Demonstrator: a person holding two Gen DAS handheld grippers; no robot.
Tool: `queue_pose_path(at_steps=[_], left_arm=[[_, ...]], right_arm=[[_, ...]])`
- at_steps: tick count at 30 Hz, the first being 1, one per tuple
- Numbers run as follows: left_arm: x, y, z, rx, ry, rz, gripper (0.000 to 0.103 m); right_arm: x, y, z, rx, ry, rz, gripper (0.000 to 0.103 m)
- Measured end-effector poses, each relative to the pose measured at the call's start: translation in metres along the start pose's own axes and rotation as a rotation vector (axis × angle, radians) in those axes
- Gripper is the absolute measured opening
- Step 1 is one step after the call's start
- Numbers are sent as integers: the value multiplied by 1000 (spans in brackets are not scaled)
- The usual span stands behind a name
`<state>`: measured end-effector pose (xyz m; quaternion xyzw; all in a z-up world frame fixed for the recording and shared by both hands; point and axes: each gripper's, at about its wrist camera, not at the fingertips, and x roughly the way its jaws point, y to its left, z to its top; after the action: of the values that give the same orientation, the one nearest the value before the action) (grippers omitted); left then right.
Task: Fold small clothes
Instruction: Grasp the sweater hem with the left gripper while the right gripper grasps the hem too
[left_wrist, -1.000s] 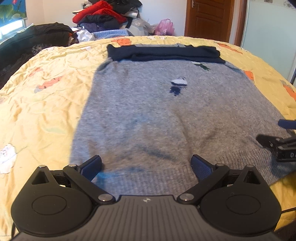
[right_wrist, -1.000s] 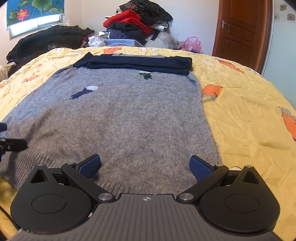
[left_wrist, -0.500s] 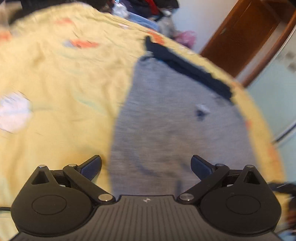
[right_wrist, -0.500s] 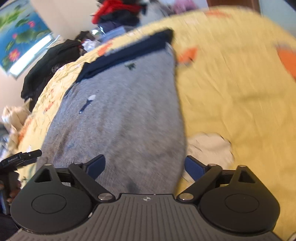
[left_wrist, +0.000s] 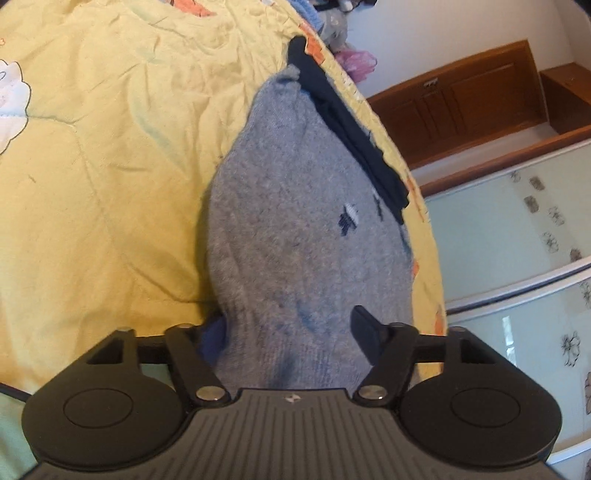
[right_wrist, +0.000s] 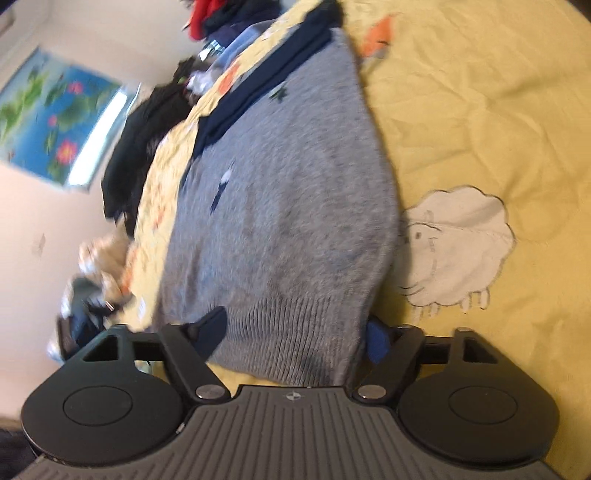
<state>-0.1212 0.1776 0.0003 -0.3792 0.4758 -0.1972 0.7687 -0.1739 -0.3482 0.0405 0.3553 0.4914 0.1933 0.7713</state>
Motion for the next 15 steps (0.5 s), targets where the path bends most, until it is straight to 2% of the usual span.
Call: queue_pose_path(at_steps=[2,7,8,9,10,11,12,15], left_arm=[[0,1,-2,12,25,-7,66],[-2,0,-8,42,60,-12,66],[-3,1,-8,45,59,-6,60],[-2,1,-8,44,58,9,47],[0,2,-6,44,60,38,37],[2,3,-5,42,65,69,18],[3,5,-3,42,72,93,9],[2,2,0,62,80,127,6]], right_arm=[[1,-6,1,24,-3,6,55],[4,-12,0,29,5,2,40],[4,-13,0,26,7,-5,35],[6,-13,0,28,9,-11,32],[7,-14,0,30,14,-19,24],[8,-15,0,27,19,-29,17],[9,-15,-1,19,22,-38,14],[10,-12,-2,-4,15,-35,15]])
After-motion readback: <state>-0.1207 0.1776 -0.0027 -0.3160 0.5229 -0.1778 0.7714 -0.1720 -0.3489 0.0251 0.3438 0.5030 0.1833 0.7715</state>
